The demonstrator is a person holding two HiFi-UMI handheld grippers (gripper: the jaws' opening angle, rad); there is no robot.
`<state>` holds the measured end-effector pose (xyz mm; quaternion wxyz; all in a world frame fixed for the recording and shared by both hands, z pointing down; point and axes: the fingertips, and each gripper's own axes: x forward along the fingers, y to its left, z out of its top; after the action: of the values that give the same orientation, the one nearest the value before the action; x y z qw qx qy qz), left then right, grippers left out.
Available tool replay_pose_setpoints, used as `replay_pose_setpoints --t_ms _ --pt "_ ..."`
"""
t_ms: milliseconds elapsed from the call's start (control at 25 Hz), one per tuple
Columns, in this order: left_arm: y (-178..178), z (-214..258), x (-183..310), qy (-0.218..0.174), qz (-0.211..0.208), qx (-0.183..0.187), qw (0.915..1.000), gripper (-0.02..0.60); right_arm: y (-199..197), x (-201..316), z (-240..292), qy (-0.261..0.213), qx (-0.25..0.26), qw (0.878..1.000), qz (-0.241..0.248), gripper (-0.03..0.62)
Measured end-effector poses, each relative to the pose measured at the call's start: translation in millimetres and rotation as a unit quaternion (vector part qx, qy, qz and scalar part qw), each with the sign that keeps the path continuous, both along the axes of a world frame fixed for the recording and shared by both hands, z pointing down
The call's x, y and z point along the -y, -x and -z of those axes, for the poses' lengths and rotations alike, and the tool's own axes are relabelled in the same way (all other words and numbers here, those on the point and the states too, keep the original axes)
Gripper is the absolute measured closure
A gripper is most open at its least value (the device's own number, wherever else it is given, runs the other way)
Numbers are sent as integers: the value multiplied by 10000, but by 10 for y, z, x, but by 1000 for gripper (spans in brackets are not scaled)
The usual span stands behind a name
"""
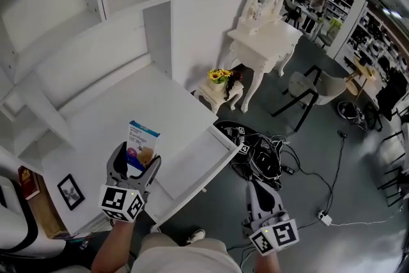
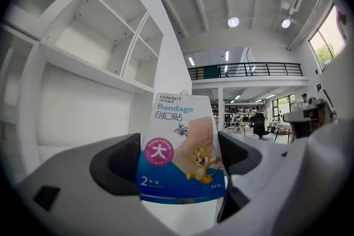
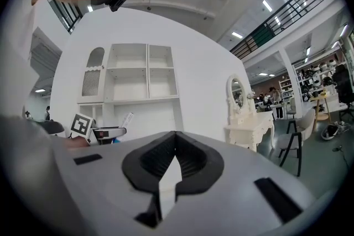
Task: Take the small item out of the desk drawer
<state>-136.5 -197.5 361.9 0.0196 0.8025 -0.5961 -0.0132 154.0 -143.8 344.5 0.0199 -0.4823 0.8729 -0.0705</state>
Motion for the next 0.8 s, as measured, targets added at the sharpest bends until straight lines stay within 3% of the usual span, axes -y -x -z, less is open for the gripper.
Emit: replay_pose_setpoints --t_ms 320,800 --pt "411 612 -347 -631 310 -183 9974 138 -38 -6 251 -280 16 9993 -246 586" --pt "766 824 -695 -902 640 -392 9931 138 -316 -101 372 -434 -31 9960 -782 586"
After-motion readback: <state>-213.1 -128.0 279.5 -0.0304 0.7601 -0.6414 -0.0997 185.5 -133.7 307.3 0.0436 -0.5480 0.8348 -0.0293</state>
